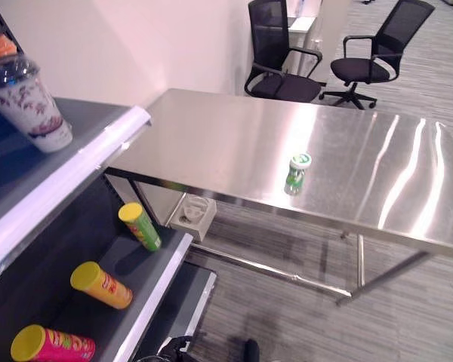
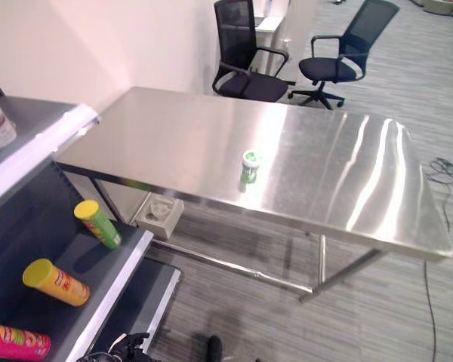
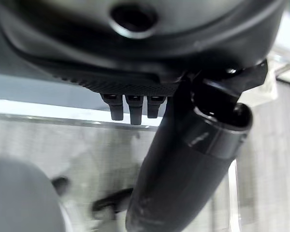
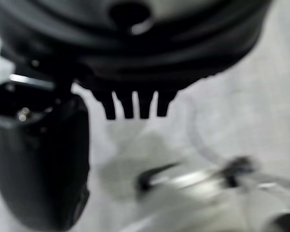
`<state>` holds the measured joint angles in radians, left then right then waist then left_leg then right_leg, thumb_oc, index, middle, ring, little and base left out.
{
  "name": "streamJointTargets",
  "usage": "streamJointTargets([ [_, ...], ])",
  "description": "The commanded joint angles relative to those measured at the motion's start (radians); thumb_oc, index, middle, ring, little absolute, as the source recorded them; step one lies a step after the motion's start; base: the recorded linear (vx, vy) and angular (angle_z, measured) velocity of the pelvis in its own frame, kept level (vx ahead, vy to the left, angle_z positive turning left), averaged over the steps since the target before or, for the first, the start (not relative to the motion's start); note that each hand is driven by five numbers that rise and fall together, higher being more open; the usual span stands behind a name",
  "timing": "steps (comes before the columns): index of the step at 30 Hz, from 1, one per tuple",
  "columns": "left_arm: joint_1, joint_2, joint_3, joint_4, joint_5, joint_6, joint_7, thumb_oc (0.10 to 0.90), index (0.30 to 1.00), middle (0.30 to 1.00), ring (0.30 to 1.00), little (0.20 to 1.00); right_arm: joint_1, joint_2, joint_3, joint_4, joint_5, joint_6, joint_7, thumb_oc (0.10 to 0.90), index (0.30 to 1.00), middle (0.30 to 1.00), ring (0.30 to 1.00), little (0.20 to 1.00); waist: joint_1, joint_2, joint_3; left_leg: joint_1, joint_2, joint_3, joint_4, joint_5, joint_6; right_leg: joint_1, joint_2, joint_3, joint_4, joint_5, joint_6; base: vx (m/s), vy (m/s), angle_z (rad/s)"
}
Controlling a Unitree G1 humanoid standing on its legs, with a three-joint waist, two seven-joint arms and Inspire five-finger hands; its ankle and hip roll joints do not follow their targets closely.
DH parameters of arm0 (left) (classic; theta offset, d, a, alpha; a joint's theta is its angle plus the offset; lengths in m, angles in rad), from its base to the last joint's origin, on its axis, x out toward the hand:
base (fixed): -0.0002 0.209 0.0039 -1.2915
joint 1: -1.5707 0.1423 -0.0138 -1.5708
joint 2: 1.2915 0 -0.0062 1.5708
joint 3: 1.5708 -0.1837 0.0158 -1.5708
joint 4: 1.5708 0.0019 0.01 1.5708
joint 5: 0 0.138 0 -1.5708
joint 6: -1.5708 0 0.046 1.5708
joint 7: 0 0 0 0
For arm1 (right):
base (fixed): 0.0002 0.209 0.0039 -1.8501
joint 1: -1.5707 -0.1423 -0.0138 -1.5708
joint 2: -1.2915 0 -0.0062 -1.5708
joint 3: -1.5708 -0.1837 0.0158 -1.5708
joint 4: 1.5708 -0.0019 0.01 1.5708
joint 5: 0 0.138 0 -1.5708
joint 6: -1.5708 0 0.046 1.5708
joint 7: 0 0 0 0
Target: Put the goods on the table back onto the shelves and tidy them up.
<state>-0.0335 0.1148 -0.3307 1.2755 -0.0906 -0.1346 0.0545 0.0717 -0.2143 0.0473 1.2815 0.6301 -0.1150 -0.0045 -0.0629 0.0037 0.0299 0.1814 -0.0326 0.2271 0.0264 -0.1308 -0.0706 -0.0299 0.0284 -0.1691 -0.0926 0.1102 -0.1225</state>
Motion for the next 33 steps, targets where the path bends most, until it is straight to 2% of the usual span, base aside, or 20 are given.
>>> streamJointTargets([
  [1, -0.042, -0.02, -0.022, 0.039, -0.021, -0.028, 0.006, 0.8, 0.9, 0.9, 0.9, 0.9, 0.009, 0.009, -0.013, 0.066, 0.012, -0.004, -0.02, 0.8, 0.9, 0.9, 0.9, 0.9, -0.031, 0.0, 0.008, -0.079, 0.039, 0.006, -0.114, 0.08, 0.03, -0.032, -0.06, -0.027, 0.075, -0.066, 0.238, 0.02, 0.0, -0.19],
  [3, -0.032, -0.023, -0.036, 0.037, 0.0, -0.031, 0.001, 0.8, 0.9, 0.9, 0.9, 0.9, 0.021, 0.007, -0.008, 0.059, 0.001, -0.009, -0.017, 0.8, 0.9, 0.9, 0.9, 0.9, -0.035, 0.007, -0.005, -0.074, 0.038, 0.019, -0.114, 0.066, 0.03, -0.024, -0.059, -0.027, 0.074, -0.07, 0.239, 0.05, 0.005, -0.34],
  [7, -0.023, -0.019, -0.027, 0.05, 0.006, -0.023, -0.005, 0.8, 0.9, 0.9, 0.9, 0.9, 0.014, 0.001, 0.003, 0.04, -0.031, -0.01, -0.022, 0.8, 0.9, 0.9, 0.9, 0.9, -0.046, 0.02, 0.007, -0.072, 0.041, 0.026, -0.114, 0.07, 0.033, -0.044, -0.056, -0.012, 0.129, -0.091, 0.233, 0.02, -0.007, -0.44],
  [11, -0.021, -0.018, 0.008, 0.078, -0.006, -0.017, -0.003, 0.8, 0.9, 0.9, 0.9, 0.9, 0.012, -0.002, -0.001, 0.028, -0.032, -0.016, -0.031, 0.8, 0.9, 0.9, 0.9, 0.9, -0.048, 0.022, 0.007, -0.059, 0.04, 0.035, -0.114, 0.078, 0.027, -0.022, -0.048, 0.02, 0.098, -0.095, 0.223, 0.04, -0.011, -0.08],
  [13, -0.029, -0.014, 0.007, 0.076, 0.003, -0.019, 0.001, 0.8, 0.9, 0.9, 0.9, 0.9, 0.012, -0.007, 0.002, 0.008, -0.035, -0.021, -0.031, 0.8, 0.9, 0.9, 0.9, 0.9, -0.05, 0.014, 0.007, -0.057, 0.039, 0.044, -0.098, 0.079, 0.022, -0.006, -0.048, 0.026, 0.077, -0.09, 0.223, 0.0, 0.0, 0.0],
  [15, -0.041, -0.013, -0.008, 0.064, 0.006, -0.023, 0.008, 0.8, 0.9, 0.9, 0.9, 0.9, 0.011, -0.017, 0.006, -0.008, -0.043, -0.025, -0.035, 0.8, 0.9, 0.9, 0.9, 0.9, -0.051, -0.001, 0.012, -0.103, 0.037, 0.047, -0.03, 0.083, 0.016, 0.004, -0.06, 0.019, 0.065, -0.085, 0.225, -0.06, 0.0, -0.02],
  [16, -0.069, -0.012, -0.034, 0.031, -0.011, -0.026, 0.015, 0.8, 0.9, 0.9, 0.9, 0.9, -0.001, -0.038, 0.004, -0.028, -0.041, -0.031, -0.049, 0.8, 0.9, 0.9, 0.9, 0.9, -0.037, -0.015, 0.038, -0.184, 0.02, -0.002, -0.005, 0.103, 0.014, -0.011, -0.068, 0.019, 0.075, -0.079, 0.227, -0.12, 0.028, 0.05],
  [18, -0.072, -0.016, -0.037, 0.024, -0.008, -0.024, 0.016, 0.8, 0.9, 0.9, 0.9, 0.9, 0.008, -0.038, 0.0, -0.049, -0.041, -0.033, -0.054, 0.8, 0.9, 0.9, 0.9, 0.9, -0.043, -0.013, 0.035, -0.185, 0.01, -0.014, -0.021, 0.096, 0.022, -0.015, -0.066, 0.018, 0.079, -0.082, 0.225, -0.06, 0.051, 0.07],
  [19, -0.064, -0.019, -0.038, 0.024, 0.005, -0.025, 0.017, 0.8, 0.9, 0.9, 0.9, 0.9, 0.025, -0.038, -0.005, -0.096, -0.052, -0.04, -0.06, 0.8, 0.9, 0.9, 0.9, 0.9, -0.057, -0.003, 0.025, -0.153, 0.007, 0.006, -0.064, 0.088, 0.042, -0.026, -0.051, 0.022, 0.09, -0.087, 0.225, 0.0, 0.056, -0.04],
  [20, -0.063, -0.02, -0.039, 0.024, 0.005, -0.025, 0.017, 0.8, 0.9, 0.9, 0.9, 0.9, 0.026, -0.038, -0.005, -0.097, -0.052, -0.039, -0.061, 0.8, 0.9, 0.9, 0.9, 0.9, -0.056, -0.002, 0.024, -0.152, 0.007, 0.007, -0.066, 0.089, 0.042, -0.027, -0.051, 0.023, 0.09, -0.088, 0.225, -0.01, 0.07, -0.09],
  [22, -0.053, -0.008, 0.0, 0.033, -0.015, -0.017, 0.018, 0.8, 0.9, 0.9, 0.9, 0.9, 0.044, -0.043, -0.034, -0.209, -0.039, -0.056, -0.077, 0.8, 0.9, 0.9, 0.9, 0.9, -0.072, 0.007, 0.035, -0.136, 0.017, 0.043, -0.114, 0.099, 0.052, -0.088, -0.048, 0.014, 0.197, -0.102, 0.237, -0.06, 0.051, -0.24],
  [23, -0.054, -0.008, 0.0, 0.033, -0.015, -0.017, 0.018, 0.8, 0.9, 0.9, 0.9, 0.9, 0.045, -0.043, -0.034, -0.21, -0.04, -0.056, -0.077, 0.8, 0.9, 0.9, 0.9, 0.9, -0.071, 0.006, 0.034, -0.136, 0.017, 0.044, -0.114, 0.099, 0.052, -0.091, -0.048, 0.015, 0.2, -0.103, 0.237, -0.07, 0.053, -0.63],
  [24, -0.046, -0.005, 0.017, 0.045, -0.018, -0.013, 0.017, 0.8, 0.9, 0.9, 0.9, 0.9, 0.052, -0.049, -0.045, -0.255, -0.041, -0.062, -0.083, 0.8, 0.9, 0.9, 0.9, 0.9, -0.076, 0.008, 0.041, -0.132, 0.024, 0.059, -0.114, 0.097, 0.051, -0.114, -0.057, 0.008, 0.242, -0.106, 0.243, -0.06, 0.027, -0.52],
  [25, -0.038, -0.001, 0.043, 0.037, -0.023, -0.009, 0.022, 0.8, 0.9, 0.9, 0.9, 0.9, 0.073, -0.066, -0.087, -0.367, -0.061, -0.077, -0.115, 0.8, 0.9, 0.9, 0.9, 0.9, -0.081, 0.009, 0.059, -0.113, 0.036, 0.084, -0.114, 0.085, 0.053, -0.144, -0.095, -0.024, 0.297, -0.105, 0.261, -0.06, 0.026, -0.42],
  [26, -0.038, -0.001, 0.043, 0.037, -0.023, -0.009, 0.022, 0.8, 0.9, 0.9, 0.9, 0.9, 0.075, -0.065, -0.088, -0.369, -0.062, -0.076, -0.116, 0.8, 0.9, 0.9, 0.9, 0.9, -0.08, 0.009, 0.056, -0.116, 0.036, 0.085, -0.114, 0.086, 0.053, -0.147, -0.095, -0.023, 0.297, -0.103, 0.26, -0.04, -0.009, -0.2],
  [28, -0.027, 0.008, 0.067, 0.016, -0.025, -0.01, 0.02, 0.8, 0.9, 0.9, 0.9, 0.9, 0.12, -0.082, -0.162, -0.524, -0.078, -0.101, -0.151, 0.8, 0.9, 0.9, 0.9, 0.9, -0.082, 0.016, 0.059, -0.1, 0.051, 0.096, -0.114, 0.076, 0.053, -0.147, -0.164, -0.042, 0.287, -0.084, 0.27, 0.02, -0.079, -0.25],
  [30, -0.033, 0.013, 0.075, 0.014, -0.033, -0.009, 0.02, 0.8, 0.9, 0.9, 0.9, 0.9, 0.14, -0.089, -0.189, -0.591, -0.095, -0.109, -0.165, 0.8, 0.9, 0.9, 0.9, 0.9, -0.091, 0.018, 0.057, -0.101, 0.054, 0.085, -0.114, 0.074, 0.052, -0.155, -0.183, -0.013, 0.267, -0.066, 0.281, 0.05, -0.091, -0.28],
  [31, -0.044, 0.018, 0.098, 0.007, -0.032, -0.008, 0.022, 0.8, 0.9, 0.9, 0.9, 0.9, 0.164, -0.099, -0.228, -0.684, -0.155, -0.113, -0.194, 0.8, 0.9, 0.9, 0.9, 0.9, -0.104, 0.017, 0.057, -0.085, 0.054, 0.064, -0.114, 0.059, 0.05, -0.149, -0.226, 0.054, 0.213, -0.03, 0.3, 0.05, -0.069, -0.06],
  [32, -0.044, 0.018, 0.098, 0.007, -0.032, -0.008, 0.022, 0.8, 0.9, 0.9, 0.9, 0.9, 0.164, -0.098, -0.228, -0.686, -0.156, -0.111, -0.195, 0.8, 0.9, 0.9, 0.9, 0.9, -0.103, 0.016, 0.054, -0.089, 0.053, 0.064, -0.114, 0.062, 0.051, -0.151, -0.226, 0.055, 0.209, -0.025, 0.299, 0.08, -0.11, 0.03],
  [33, -0.047, 0.02, 0.106, 0.001, -0.029, -0.008, 0.024, 0.8, 0.9, 0.9, 0.9, 0.9, 0.171, -0.104, -0.244, -0.739, -0.193, -0.109, -0.208, 0.8, 0.9, 0.9, 0.9, 0.9, -0.108, 0.014, 0.052, -0.083, 0.054, 0.056, -0.114, 0.057, 0.049, -0.155, -0.252, 0.088, 0.183, -0.001, 0.308, 0.07, -0.105, 0.07],
])
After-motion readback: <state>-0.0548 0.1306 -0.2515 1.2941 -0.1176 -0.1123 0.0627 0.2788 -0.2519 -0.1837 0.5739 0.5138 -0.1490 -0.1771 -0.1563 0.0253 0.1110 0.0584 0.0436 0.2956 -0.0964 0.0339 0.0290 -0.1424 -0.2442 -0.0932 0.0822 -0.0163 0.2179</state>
